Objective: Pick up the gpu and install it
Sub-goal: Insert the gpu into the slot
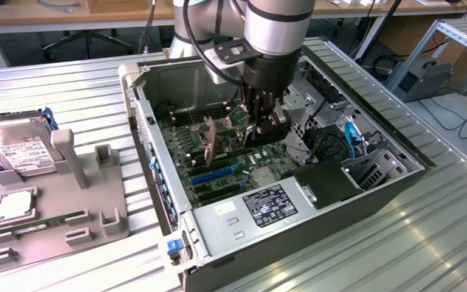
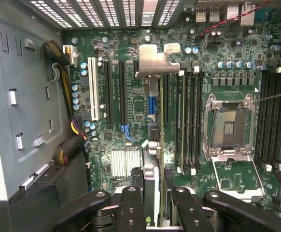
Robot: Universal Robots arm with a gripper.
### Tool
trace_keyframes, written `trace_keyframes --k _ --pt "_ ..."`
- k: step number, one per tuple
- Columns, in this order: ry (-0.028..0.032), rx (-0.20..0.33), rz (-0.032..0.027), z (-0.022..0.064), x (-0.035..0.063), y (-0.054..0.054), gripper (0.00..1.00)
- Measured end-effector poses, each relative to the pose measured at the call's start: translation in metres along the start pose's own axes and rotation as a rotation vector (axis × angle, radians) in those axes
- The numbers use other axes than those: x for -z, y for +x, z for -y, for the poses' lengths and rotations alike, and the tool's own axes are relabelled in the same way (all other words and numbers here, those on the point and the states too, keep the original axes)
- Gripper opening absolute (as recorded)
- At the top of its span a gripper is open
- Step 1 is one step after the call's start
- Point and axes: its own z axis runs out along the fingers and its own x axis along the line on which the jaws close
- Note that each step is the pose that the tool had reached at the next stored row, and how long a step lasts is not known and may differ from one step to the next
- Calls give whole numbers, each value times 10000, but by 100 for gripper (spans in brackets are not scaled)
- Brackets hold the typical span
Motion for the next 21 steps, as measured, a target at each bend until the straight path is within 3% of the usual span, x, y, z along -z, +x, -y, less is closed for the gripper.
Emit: trace_keyframes --k 21 --pt "0 0 0 -7 -72 20 27"
